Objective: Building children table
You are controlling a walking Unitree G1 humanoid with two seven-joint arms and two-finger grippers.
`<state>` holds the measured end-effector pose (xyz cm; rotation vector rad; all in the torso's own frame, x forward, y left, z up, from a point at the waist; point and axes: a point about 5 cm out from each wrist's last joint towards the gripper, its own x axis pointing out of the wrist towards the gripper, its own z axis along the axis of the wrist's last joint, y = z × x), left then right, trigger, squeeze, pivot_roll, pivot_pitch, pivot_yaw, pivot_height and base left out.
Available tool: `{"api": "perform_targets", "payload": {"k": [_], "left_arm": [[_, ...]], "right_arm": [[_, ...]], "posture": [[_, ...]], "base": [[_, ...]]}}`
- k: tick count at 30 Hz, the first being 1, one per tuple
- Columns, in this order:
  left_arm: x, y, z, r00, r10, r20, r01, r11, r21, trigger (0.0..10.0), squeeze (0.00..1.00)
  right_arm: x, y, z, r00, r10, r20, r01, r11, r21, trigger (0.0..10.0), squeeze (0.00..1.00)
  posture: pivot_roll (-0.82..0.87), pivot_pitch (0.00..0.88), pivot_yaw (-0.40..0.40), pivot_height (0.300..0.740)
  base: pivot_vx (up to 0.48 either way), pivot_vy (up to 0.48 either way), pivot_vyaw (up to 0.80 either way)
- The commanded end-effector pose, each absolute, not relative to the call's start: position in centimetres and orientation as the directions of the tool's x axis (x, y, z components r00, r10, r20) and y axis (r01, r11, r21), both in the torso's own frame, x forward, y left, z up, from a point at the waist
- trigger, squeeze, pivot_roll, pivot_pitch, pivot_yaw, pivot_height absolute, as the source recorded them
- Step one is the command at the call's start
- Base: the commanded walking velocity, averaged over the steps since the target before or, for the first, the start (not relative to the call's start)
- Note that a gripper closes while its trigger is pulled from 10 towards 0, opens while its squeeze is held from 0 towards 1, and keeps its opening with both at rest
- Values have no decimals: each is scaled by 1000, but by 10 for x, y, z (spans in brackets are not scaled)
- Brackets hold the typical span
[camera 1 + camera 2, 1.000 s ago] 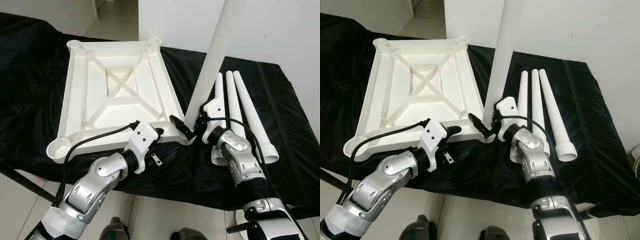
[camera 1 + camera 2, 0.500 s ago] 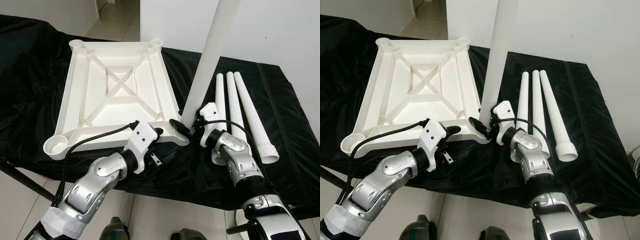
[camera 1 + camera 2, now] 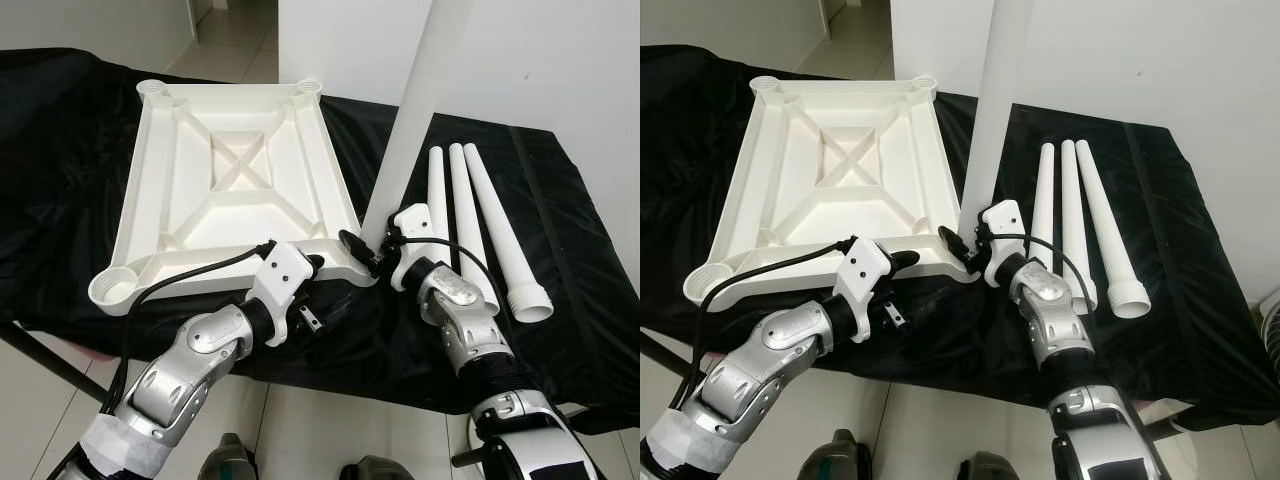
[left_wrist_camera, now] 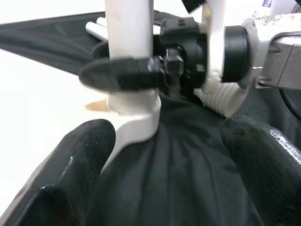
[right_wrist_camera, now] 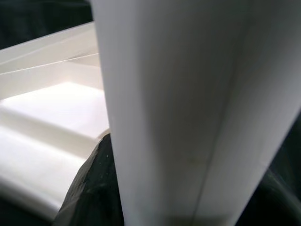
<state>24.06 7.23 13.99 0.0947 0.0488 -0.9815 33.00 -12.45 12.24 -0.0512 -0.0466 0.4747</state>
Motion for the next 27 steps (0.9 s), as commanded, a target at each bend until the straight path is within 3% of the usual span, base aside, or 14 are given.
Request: {"api": "perform_targets", "payload": {"k": [1,3,8,16,17,19,20,27], "left_arm": [[236,70,138,483,-870,-101,876,481,45,10000,0],[236,70,138,483,-870,-101,876,481,45,10000,0],[235,71,138,485,-868,-102,874,483,44,10000,0],[232,69,136,481,-871,-104,877,480,37,10000,0],[232,69,137,480,-871,-103,877,479,38,10000,0],[233,69,137,479,-872,-102,878,478,39,10000,0],[233,69,137,480,-871,-102,877,478,40,10000,0],[234,69,137,483,-870,-101,876,481,43,10000,0]], "right_arm": [[333,-138,130,946,320,56,-317,947,-56,10000,0],[333,-138,130,946,320,56,-317,947,-56,10000,0],[321,-128,124,993,95,74,-93,995,-21,10000,0],[314,-109,121,993,98,67,-99,995,17,10000,0],[315,-111,122,992,103,73,-105,994,21,10000,157],[316,-113,123,991,105,77,-107,994,23,10000,157],[317,-114,125,989,117,86,-119,993,25,10000,1000],[321,-123,137,964,232,127,-237,971,22,10000,1000]], "posture": [[75,20,-52,740],[75,20,-52,740],[80,21,-56,740],[76,18,-55,740],[76,18,-55,740],[74,12,-57,740],[74,12,-57,740],[78,4,-63,740]], "base": [[0,0,0],[0,0,0],[0,0,0],[0,0,0],[0,0,0],[0,0,0],[0,0,0],[0,0,0]]}}
